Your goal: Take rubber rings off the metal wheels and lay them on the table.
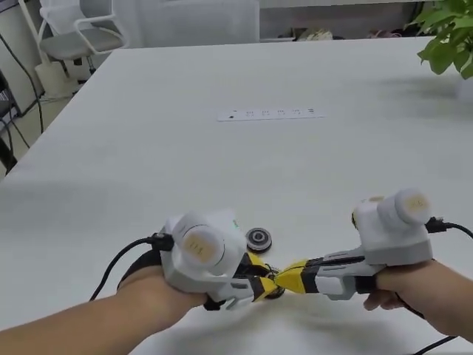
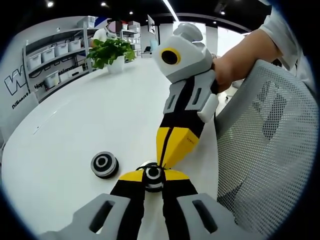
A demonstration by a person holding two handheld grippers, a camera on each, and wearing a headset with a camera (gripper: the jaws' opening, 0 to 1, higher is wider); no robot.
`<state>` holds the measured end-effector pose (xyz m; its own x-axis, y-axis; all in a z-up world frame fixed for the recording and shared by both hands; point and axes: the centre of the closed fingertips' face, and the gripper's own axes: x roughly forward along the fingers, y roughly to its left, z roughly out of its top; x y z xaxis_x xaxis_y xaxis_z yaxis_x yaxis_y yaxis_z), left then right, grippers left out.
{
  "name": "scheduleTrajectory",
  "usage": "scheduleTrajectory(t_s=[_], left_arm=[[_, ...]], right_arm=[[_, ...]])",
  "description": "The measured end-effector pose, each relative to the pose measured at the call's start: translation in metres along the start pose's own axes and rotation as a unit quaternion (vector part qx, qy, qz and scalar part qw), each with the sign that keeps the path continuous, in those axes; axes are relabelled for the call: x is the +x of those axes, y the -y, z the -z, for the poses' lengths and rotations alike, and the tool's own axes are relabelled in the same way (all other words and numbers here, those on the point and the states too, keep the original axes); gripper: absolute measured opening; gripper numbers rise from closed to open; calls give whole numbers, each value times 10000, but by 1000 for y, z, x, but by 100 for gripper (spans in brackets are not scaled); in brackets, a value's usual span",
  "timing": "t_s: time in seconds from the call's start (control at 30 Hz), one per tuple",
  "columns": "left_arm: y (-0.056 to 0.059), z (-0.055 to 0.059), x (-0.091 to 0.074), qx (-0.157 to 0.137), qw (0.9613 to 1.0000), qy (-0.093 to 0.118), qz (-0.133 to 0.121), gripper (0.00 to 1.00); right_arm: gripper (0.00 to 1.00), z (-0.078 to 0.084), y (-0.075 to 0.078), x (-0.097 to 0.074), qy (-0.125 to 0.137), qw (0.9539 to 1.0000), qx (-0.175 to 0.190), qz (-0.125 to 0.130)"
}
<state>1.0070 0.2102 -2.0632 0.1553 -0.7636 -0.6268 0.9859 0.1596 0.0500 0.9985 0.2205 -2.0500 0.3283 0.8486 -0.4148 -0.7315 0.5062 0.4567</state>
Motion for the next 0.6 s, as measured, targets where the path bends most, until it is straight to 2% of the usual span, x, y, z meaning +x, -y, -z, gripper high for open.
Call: scheduleTrajectory(t_s=[0.07,0.37,0.6], left_arm=[[0,0,0,-13,10000,13,1,7],[-1,-1,1,1,10000,25,-7,7],[-1,-1,1,10,10000,38,-13,8]], right_arm=[[0,1,-2,-1,-16,9998,216,-41],[0,0,12,-6,46,9995,205,229],[0,1,15,-7,30,9994,187,298]])
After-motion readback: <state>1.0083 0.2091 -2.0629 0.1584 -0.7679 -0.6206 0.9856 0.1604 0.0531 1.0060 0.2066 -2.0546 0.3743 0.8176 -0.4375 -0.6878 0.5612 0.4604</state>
